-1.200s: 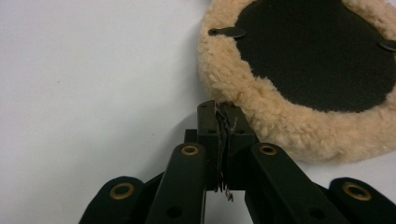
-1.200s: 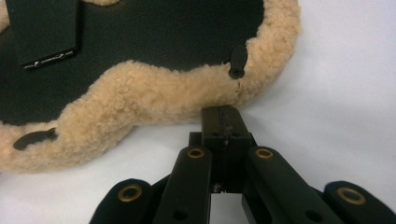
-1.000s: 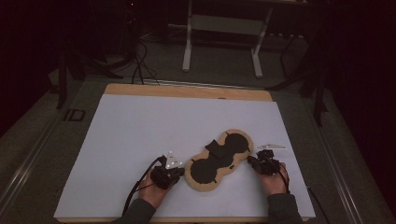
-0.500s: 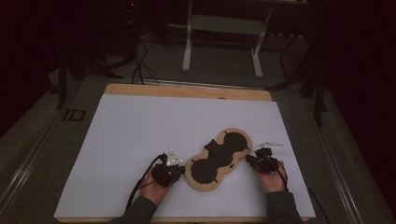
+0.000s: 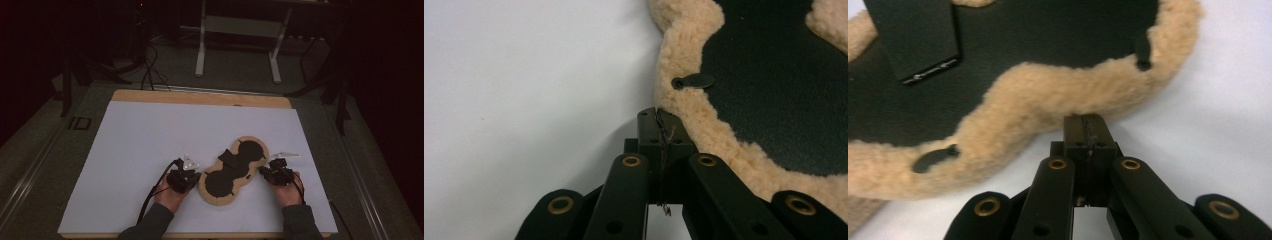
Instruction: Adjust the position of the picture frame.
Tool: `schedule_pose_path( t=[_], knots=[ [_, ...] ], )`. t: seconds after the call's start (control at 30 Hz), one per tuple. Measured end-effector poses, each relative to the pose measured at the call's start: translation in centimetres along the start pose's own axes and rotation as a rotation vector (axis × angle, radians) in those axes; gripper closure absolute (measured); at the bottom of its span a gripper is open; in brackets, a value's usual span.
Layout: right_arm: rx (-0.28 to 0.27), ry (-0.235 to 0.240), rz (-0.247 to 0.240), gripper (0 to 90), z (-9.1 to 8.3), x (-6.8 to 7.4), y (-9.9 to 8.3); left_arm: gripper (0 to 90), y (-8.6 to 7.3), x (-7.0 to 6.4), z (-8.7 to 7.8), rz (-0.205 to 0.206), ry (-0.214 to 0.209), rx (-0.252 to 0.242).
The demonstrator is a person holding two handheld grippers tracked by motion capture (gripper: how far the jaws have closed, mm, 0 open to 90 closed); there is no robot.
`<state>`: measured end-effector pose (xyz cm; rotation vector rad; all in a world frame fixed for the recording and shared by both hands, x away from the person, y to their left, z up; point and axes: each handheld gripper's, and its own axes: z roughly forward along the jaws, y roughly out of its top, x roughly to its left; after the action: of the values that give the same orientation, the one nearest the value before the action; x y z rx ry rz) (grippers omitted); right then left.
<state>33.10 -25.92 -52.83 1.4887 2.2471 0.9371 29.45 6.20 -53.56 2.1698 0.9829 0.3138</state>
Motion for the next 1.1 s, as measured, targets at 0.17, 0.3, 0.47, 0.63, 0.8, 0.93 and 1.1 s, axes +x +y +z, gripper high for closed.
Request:
schedule_pose_path(
  t=[0.17, 0.3, 0.47, 0.63, 0.8, 0.93, 1.1],
  knots=[
    [-0.002, 0.011, -0.016, 90.0, 0.4, 0.9, 0.2, 90.0, -0.4, -0.7, -0.2, 0.009, -0.014, -0.005],
    [-0.001, 0.014, -0.015, 90.0, 0.4, 1.0, 0.5, 90.0, -0.7, -1.2, -0.3, 0.01, -0.027, -0.006],
    [-0.005, 0.012, -0.02, 90.0, 0.8, 1.2, 0.9, 90.0, -1.2, -2.1, -0.7, 0.024, -0.047, -0.002],
    [-0.009, 0.0, -0.022, 90.0, 1.2, 1.5, 1.3, 90.0, -1.6, -2.9, -0.9, 0.035, -0.06, -0.002],
    [-0.012, 0.009, -0.018, 90.0, 1.5, 1.4, 1.6, 90.0, -1.7, -3.2, -0.9, 0.04, -0.064, -0.004],
    [-0.009, 0.012, -0.024, 90.0, 1.0, 1.4, 1.2, 90.0, -1.7, -3.6, -0.9, 0.045, -0.072, -0.002],
    [-0.003, 0.026, -0.05, 90.0, -0.6, 1.7, 0.3, 90.0, -1.6, -4.7, -0.7, 0.075, -0.09, 0.001]
  ],
)
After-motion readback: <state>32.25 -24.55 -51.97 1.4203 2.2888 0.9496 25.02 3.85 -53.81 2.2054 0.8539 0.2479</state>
